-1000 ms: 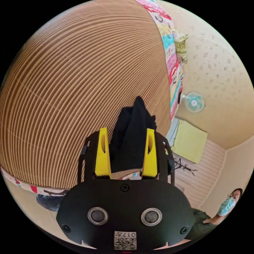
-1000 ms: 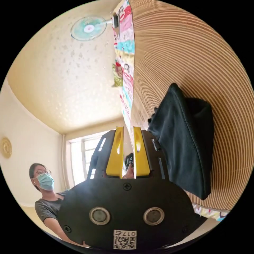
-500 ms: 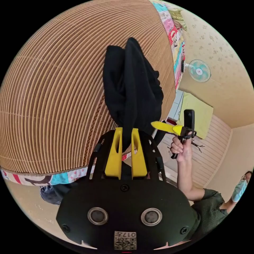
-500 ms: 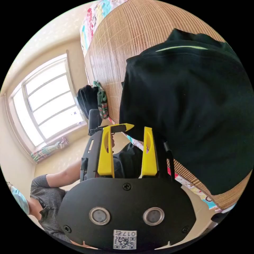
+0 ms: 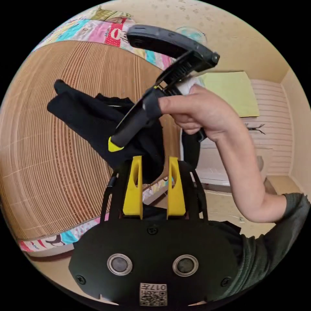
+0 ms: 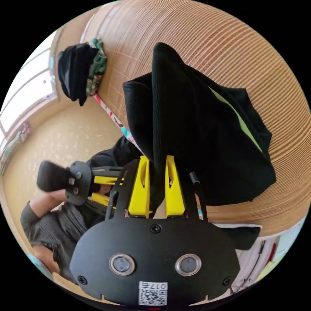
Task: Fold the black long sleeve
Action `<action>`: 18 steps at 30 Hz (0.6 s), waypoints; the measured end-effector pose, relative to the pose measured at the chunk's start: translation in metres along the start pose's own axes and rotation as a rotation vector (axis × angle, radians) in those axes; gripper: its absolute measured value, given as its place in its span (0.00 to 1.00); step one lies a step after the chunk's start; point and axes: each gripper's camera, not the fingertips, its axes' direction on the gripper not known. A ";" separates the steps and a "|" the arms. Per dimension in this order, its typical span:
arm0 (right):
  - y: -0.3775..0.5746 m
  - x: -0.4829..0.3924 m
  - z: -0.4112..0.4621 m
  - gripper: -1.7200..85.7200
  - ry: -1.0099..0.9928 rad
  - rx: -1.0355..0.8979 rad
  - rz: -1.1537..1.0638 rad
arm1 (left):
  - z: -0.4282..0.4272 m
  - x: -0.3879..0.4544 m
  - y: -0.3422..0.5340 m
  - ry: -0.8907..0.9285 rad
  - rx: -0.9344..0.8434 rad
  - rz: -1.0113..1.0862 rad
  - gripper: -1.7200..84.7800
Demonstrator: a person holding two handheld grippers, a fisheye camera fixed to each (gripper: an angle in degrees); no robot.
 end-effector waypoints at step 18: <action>0.355 0.254 0.112 0.20 -0.668 0.930 0.548 | 0.181 -0.108 -0.067 0.100 -0.172 -0.244 0.27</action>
